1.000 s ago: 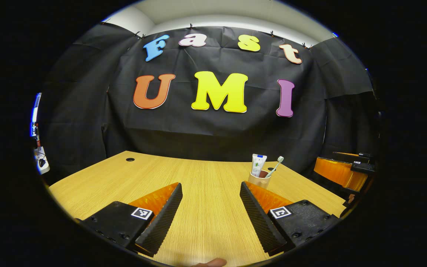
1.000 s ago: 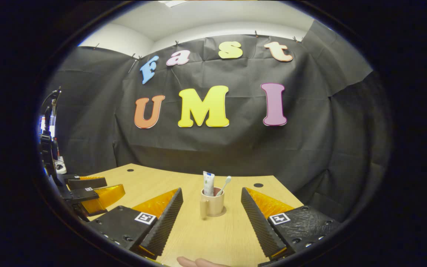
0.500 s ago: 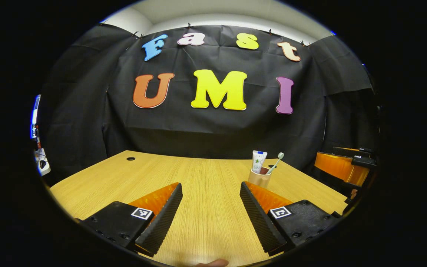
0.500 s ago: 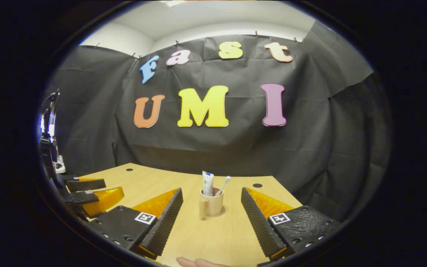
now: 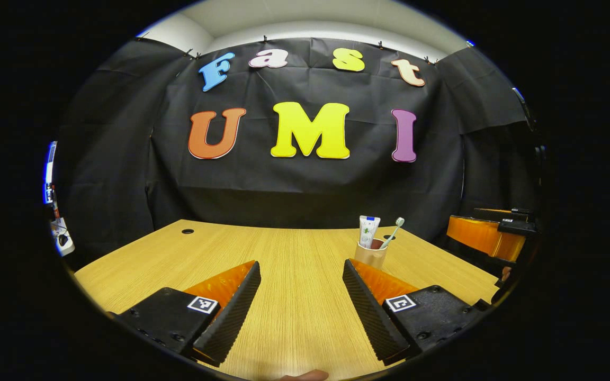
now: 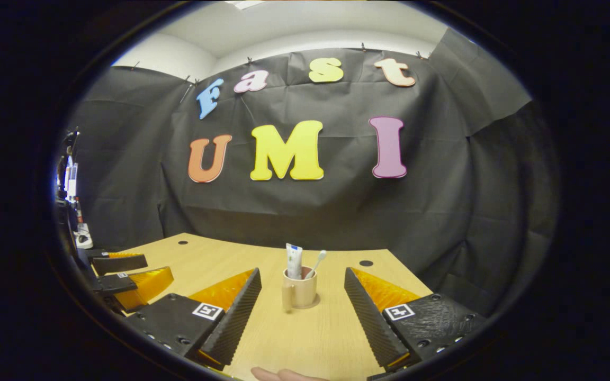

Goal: Put the toothbrush and toothpaste on the desktop into the cup, then pick up the cup and place it on the coaster on the desktop.

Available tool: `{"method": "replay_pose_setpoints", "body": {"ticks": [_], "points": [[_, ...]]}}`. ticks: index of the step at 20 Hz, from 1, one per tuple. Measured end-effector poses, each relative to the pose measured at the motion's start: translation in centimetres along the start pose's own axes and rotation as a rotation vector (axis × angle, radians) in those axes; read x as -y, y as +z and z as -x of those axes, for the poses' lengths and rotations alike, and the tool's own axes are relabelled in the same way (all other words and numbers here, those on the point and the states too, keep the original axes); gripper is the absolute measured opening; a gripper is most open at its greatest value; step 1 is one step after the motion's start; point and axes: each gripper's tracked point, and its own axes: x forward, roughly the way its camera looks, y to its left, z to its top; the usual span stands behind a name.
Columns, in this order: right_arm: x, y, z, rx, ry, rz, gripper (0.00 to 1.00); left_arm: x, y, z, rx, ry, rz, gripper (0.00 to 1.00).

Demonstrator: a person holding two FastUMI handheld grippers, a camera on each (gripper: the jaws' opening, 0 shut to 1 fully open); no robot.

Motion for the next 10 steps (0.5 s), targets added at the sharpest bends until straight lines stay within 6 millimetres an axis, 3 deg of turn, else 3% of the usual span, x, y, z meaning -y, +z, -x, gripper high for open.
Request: {"method": "replay_pose_setpoints", "body": {"ticks": [10], "points": [[0.16, -0.16, -0.17, -0.004, -0.004, 0.003, 0.95, 0.74, -0.61, -0.28, -0.013, -0.011, -0.003, 0.99]]}}
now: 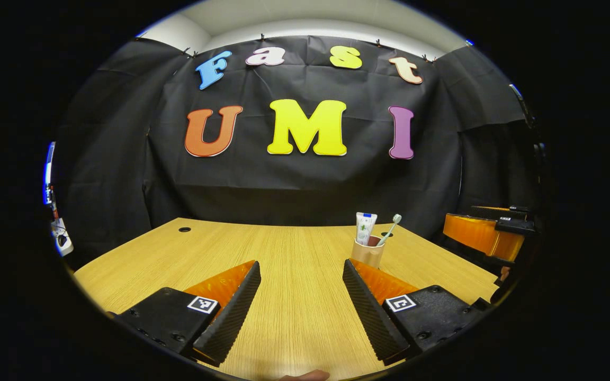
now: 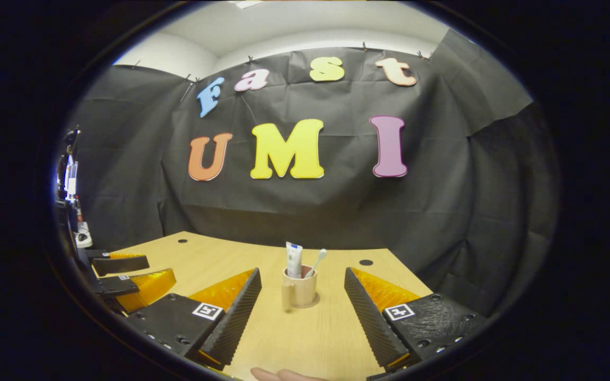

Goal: Put the toothbrush and toothpaste on the desktop into the cup, then pick up the cup and place it on the coaster on the desktop.

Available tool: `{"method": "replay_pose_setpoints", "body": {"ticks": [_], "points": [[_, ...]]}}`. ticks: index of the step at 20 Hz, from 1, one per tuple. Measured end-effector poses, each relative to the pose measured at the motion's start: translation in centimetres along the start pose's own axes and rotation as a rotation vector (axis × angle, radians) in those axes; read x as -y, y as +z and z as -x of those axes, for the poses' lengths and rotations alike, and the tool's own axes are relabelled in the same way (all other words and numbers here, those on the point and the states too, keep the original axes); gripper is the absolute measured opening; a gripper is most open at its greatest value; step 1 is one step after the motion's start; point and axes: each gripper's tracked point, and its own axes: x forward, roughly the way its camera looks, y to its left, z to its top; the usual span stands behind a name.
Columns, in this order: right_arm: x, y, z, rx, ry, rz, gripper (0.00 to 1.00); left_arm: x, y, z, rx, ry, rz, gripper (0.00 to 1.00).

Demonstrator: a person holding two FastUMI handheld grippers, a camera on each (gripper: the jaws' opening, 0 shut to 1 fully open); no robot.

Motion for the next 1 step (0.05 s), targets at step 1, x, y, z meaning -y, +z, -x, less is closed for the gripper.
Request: {"method": "replay_pose_setpoints", "body": {"ticks": [1], "points": [[-0.03, 0.04, -0.03, -0.001, 0.000, -0.004, 0.95, 0.15, -0.05, -0.02, -0.001, -0.003, 0.001, 0.99]]}}
